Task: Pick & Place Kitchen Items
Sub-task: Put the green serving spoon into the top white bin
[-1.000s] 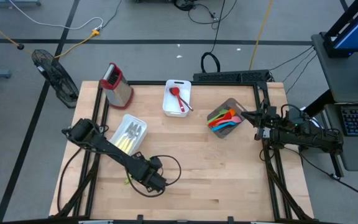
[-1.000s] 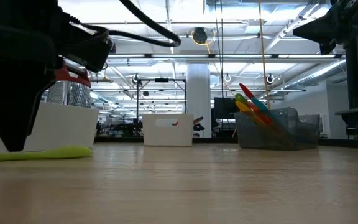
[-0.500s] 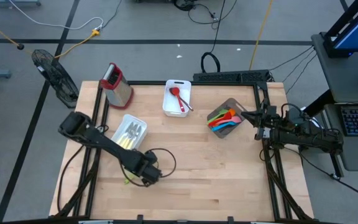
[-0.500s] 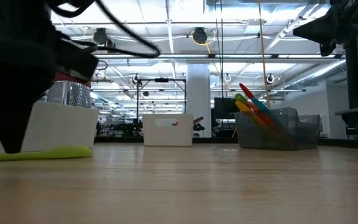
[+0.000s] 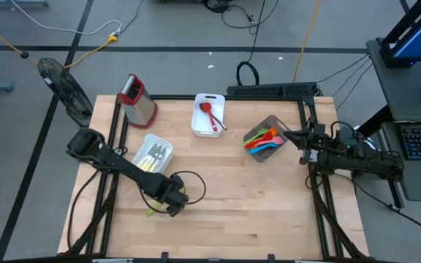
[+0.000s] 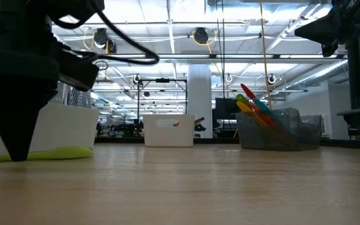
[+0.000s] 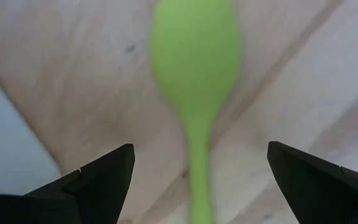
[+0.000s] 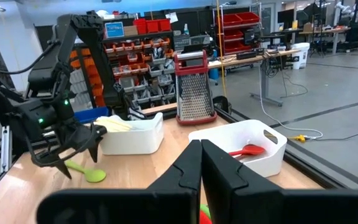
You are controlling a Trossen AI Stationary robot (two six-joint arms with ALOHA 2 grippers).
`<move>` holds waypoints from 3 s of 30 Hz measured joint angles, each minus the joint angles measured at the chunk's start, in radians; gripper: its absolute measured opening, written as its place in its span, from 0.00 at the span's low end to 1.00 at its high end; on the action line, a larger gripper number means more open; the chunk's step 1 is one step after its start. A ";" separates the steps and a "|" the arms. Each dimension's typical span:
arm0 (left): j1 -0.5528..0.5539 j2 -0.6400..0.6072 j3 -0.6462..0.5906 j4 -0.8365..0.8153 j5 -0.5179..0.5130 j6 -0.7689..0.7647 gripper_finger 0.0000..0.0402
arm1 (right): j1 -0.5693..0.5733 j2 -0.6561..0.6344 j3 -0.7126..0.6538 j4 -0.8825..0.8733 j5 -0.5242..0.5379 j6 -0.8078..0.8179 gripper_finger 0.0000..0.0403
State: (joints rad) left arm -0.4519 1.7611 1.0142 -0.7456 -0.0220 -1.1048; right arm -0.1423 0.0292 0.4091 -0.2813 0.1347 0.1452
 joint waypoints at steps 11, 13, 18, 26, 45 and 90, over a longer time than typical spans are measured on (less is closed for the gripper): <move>0.004 0.018 -0.001 -0.014 0.013 0.002 0.74 | 0.000 0.000 0.000 0.000 0.003 0.000 0.01; 0.004 0.018 -0.001 -0.013 0.013 0.002 0.65 | 0.000 0.000 0.000 0.000 0.003 0.000 0.01; 0.019 0.018 -0.002 -0.016 0.012 -0.024 0.44 | 0.000 0.000 0.000 -0.001 0.003 -0.001 0.01; 0.033 0.019 -0.002 -0.014 0.025 -0.031 0.18 | 0.000 0.000 0.000 -0.001 0.003 -0.003 0.01; 0.033 0.027 0.086 0.056 0.024 -0.023 0.00 | 0.000 0.000 0.000 -0.001 0.003 -0.003 0.01; -0.096 -0.051 0.090 -0.032 0.035 0.078 0.54 | 0.000 0.000 0.000 -0.001 0.025 -0.034 0.01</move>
State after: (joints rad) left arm -0.5480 1.7099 1.1046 -0.7771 0.0133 -1.0267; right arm -0.1423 0.0292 0.4091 -0.2821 0.1593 0.1112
